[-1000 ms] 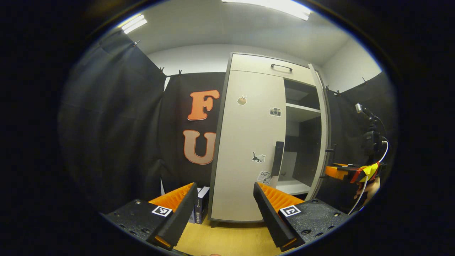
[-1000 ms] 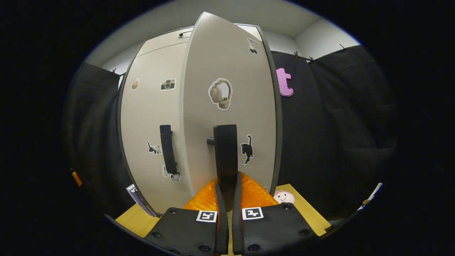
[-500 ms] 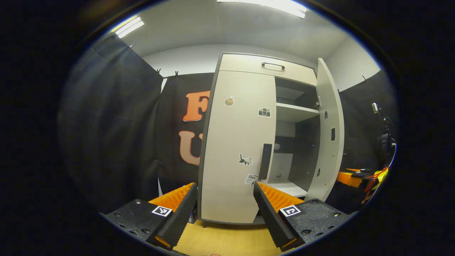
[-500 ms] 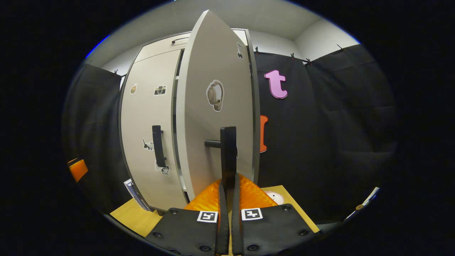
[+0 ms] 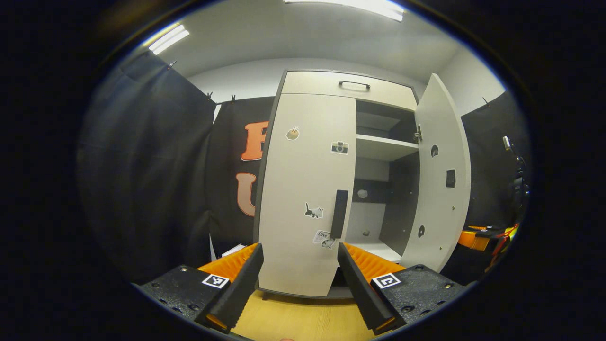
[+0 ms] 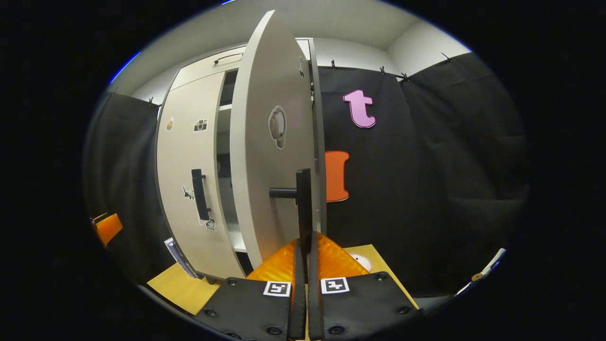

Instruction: Open the right door of the double-door shoe cabinet with the right hand, and open the left door with the left hand.

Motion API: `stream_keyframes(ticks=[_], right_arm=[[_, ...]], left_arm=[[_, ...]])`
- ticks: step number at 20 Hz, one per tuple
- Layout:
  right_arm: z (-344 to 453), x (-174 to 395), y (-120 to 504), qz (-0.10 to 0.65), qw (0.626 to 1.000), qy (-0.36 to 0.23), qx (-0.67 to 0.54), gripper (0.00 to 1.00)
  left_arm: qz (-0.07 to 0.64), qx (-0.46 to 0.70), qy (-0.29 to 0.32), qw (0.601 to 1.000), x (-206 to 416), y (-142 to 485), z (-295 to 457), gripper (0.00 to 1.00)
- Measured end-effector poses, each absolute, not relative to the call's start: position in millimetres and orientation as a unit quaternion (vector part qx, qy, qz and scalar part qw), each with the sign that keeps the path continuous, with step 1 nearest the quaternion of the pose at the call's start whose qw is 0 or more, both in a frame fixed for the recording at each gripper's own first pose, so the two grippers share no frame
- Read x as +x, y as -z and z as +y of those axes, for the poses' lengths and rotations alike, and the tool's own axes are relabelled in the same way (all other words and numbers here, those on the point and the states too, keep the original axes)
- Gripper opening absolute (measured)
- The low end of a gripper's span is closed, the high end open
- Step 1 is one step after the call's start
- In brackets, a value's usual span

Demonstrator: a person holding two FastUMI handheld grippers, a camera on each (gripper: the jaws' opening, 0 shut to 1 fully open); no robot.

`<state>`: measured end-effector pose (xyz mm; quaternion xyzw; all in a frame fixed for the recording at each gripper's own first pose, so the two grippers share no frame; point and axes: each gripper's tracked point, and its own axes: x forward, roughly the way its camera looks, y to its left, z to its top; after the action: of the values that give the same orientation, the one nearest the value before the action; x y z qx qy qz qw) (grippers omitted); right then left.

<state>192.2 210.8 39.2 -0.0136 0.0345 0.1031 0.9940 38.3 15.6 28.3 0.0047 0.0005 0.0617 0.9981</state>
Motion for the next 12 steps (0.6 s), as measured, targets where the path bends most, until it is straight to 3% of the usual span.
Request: stream_keyframes(ticks=[5,6,7,12], right_arm=[[190,189,-37,0.042,0.995,-0.083,-0.020,0.10],[183,187,-38,0.041,0.996,-0.075,-0.020,0.05],[177,188,-40,0.036,0.997,-0.067,-0.017,0.10],[170,180,-43,0.034,0.997,-0.068,0.016,0.10]], left_arm=[[0.001,0.011,-0.062,0.998,41,-27,-3,0.95],[0.000,0.010,-0.064,0.998,42,-28,-6,0.95],[-0.001,0.010,-0.066,0.998,44,-28,-7,0.95],[-0.003,0.012,-0.054,0.998,59,-31,-22,0.95]])
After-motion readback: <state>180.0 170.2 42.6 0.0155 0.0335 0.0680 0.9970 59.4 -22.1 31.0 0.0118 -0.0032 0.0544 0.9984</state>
